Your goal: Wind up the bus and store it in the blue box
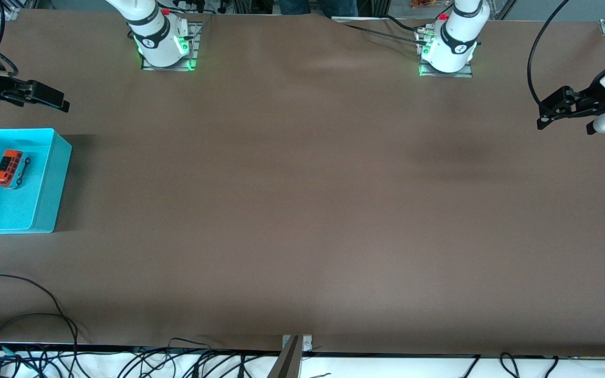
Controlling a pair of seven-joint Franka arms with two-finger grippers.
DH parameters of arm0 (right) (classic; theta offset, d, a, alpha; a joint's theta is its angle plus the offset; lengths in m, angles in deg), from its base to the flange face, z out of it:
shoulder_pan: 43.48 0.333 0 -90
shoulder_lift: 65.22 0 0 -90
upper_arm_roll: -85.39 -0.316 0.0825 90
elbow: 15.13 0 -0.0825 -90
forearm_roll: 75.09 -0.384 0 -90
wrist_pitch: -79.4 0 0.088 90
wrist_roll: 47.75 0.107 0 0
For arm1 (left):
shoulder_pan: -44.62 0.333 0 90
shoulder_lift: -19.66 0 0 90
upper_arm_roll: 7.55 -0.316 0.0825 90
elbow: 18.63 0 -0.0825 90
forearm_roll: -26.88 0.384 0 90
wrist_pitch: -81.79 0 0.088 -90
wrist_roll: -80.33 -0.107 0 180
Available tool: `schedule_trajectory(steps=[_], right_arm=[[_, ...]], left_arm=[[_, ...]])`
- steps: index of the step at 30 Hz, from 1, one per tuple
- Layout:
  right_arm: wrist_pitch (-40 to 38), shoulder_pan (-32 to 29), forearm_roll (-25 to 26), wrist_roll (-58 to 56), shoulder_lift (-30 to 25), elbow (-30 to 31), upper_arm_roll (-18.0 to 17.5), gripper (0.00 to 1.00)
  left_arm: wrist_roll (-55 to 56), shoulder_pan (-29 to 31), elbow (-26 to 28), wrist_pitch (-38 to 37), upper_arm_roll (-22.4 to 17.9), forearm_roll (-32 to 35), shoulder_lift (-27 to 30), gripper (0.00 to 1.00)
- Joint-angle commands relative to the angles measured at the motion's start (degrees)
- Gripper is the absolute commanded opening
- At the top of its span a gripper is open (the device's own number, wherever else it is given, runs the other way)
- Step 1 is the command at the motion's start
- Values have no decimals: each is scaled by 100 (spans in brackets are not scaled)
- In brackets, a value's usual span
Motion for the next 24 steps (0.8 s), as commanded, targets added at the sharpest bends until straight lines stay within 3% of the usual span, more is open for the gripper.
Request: schedule_trajectory(steps=[1, 10, 24], right_arm=[[295, 105, -111, 181, -76, 266, 60, 100], [533, -70, -49, -671, -129, 346, 121, 100], [673, -168, 30, -839, -138, 425, 121, 100]], left_arm=[[44, -24, -227, -92, -7, -78, -154, 100], [35, -24, -631, -100, -7, -70, -409, 100], [35, -15, -640, -100, -7, -61, -409, 100]])
